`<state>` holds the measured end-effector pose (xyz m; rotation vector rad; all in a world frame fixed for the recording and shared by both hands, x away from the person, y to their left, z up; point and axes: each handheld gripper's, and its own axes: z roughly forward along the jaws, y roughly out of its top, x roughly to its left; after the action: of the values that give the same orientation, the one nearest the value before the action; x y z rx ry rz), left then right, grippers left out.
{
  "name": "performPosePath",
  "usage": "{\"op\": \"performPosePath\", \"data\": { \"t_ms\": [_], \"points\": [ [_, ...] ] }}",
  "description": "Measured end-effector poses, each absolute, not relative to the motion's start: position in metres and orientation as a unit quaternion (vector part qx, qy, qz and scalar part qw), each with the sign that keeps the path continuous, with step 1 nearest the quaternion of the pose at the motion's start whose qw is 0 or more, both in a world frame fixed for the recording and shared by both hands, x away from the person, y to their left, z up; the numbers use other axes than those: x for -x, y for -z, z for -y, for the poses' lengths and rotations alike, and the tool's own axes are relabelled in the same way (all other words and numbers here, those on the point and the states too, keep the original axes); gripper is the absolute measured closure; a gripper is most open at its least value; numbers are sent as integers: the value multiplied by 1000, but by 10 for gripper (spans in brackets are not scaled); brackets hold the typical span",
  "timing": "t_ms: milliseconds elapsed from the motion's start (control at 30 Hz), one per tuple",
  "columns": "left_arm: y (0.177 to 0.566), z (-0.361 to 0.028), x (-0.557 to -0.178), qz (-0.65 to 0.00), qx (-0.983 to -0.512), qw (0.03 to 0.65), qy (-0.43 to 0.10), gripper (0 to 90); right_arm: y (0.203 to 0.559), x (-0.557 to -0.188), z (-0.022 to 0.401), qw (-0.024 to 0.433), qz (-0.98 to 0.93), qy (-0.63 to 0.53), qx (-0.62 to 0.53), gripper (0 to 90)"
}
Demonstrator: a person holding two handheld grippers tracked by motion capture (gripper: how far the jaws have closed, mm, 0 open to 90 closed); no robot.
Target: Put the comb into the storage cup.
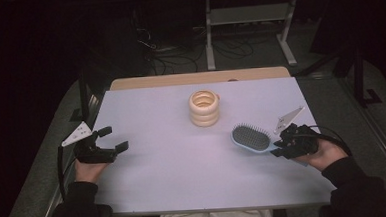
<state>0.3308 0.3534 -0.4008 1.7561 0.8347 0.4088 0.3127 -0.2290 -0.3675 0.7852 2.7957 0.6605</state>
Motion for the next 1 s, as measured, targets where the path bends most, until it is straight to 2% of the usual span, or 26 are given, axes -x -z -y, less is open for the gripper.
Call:
{"op": "performPosePath", "data": {
  "t_ms": [1000],
  "points": [
    [401,-354,-332,-352,-742,546,-166,0,312,-337,204,116,-926,-275,-233,682]
  ]
}}
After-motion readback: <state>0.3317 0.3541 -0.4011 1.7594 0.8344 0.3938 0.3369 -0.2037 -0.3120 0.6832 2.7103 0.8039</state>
